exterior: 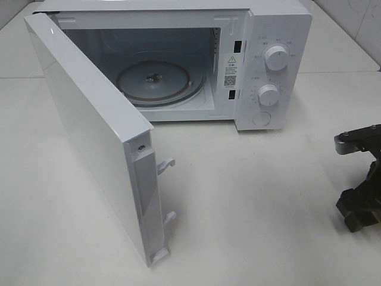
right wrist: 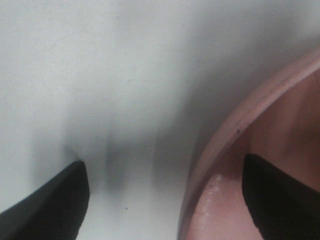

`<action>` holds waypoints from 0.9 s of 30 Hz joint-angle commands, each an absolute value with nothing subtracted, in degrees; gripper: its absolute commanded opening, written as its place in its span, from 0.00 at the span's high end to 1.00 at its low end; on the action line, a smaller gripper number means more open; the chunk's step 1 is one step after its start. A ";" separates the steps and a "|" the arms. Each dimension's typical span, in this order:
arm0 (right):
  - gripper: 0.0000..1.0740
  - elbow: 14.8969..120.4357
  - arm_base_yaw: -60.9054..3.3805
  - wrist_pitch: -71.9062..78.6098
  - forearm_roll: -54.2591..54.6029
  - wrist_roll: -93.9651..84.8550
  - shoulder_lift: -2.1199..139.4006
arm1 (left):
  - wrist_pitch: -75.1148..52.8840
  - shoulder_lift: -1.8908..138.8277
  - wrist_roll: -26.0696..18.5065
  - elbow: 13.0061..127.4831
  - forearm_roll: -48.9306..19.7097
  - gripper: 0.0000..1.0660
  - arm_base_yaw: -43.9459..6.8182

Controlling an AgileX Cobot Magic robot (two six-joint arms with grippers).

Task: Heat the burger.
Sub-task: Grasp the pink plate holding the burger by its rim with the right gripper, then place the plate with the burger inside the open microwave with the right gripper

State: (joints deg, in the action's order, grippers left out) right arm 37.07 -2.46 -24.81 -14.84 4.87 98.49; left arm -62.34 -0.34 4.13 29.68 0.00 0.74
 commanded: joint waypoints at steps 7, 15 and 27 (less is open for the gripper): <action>0.82 36.50 -2.18 -24.24 -16.39 5.21 98.84 | -61.36 -1.09 4.13 29.74 0.00 0.09 0.63; 1.00 36.50 -2.23 -24.35 -18.22 5.61 98.84 | -61.36 -1.09 4.13 29.74 0.00 0.09 0.63; 1.00 36.55 -2.35 -26.47 -18.45 12.20 98.66 | -61.36 -1.09 4.13 29.74 0.00 0.09 0.63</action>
